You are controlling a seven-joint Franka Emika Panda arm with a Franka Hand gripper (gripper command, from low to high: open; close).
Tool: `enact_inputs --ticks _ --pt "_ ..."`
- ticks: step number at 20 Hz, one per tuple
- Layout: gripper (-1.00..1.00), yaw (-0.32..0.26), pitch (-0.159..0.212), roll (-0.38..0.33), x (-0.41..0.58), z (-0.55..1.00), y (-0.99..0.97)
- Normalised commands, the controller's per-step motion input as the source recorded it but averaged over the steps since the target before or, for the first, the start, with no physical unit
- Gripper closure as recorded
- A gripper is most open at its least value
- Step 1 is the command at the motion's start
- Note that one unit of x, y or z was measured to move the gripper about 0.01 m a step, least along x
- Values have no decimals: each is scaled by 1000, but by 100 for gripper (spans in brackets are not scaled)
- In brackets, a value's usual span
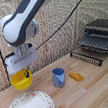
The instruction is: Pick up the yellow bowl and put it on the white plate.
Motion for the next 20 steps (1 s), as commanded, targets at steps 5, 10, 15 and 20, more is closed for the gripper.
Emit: enact_inputs --ticks 5,10,15,20 --pt "100 65 -152 -40 -610 -450 39" --pt "100 48 -108 1 -2 -388 -75" --pt "100 49 -33 39 173 -285 -73" --pt "100 15 0 66 375 -138 -2"
